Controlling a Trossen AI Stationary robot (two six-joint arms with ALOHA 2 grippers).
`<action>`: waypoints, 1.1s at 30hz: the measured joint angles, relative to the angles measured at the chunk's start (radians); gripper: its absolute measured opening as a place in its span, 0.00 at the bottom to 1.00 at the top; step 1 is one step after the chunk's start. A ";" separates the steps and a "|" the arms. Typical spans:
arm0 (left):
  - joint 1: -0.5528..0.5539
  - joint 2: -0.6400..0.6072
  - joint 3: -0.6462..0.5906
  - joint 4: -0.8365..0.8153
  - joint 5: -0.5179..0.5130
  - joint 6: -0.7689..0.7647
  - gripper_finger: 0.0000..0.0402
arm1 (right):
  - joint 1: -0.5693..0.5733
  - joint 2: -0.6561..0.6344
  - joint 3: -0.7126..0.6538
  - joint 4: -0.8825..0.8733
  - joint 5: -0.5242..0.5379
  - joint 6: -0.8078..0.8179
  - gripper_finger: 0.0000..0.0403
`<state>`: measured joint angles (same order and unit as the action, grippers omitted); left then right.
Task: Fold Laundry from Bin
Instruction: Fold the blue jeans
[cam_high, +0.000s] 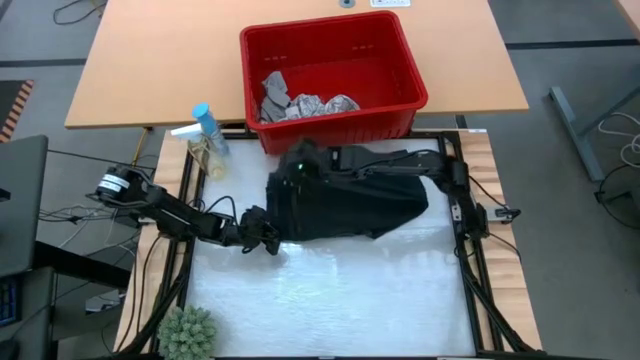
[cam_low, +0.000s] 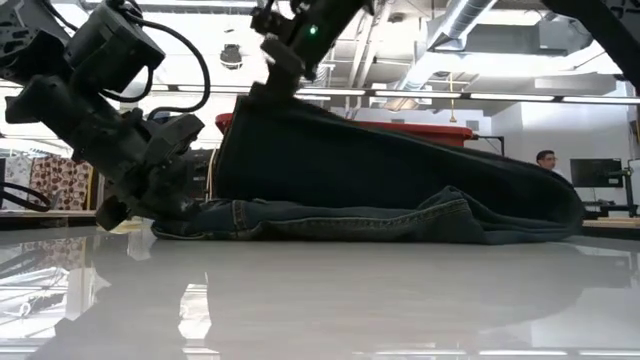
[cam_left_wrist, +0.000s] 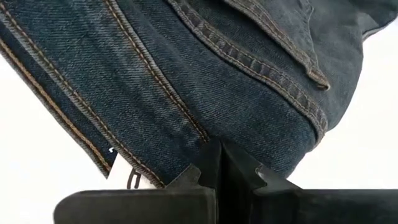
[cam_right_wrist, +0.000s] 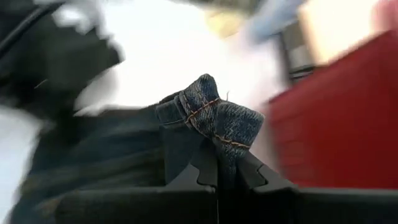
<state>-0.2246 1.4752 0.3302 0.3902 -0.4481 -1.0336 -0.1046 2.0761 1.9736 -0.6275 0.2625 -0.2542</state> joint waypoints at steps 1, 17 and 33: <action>0.000 -0.004 0.000 -0.002 -0.001 0.000 0.00 | -0.003 -0.011 0.000 0.024 0.004 -0.005 0.08; 0.002 -0.008 0.000 0.000 -0.001 -0.032 0.00 | 0.066 0.082 0.001 0.005 -0.148 0.022 0.08; 0.051 -0.229 -0.001 -0.095 0.114 -0.033 0.00 | 0.061 0.103 -0.033 -0.041 -0.373 -0.003 0.17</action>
<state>-0.1731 1.2462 0.3291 0.2948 -0.3338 -1.0668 -0.0433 2.1792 1.9410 -0.6688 -0.1103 -0.2574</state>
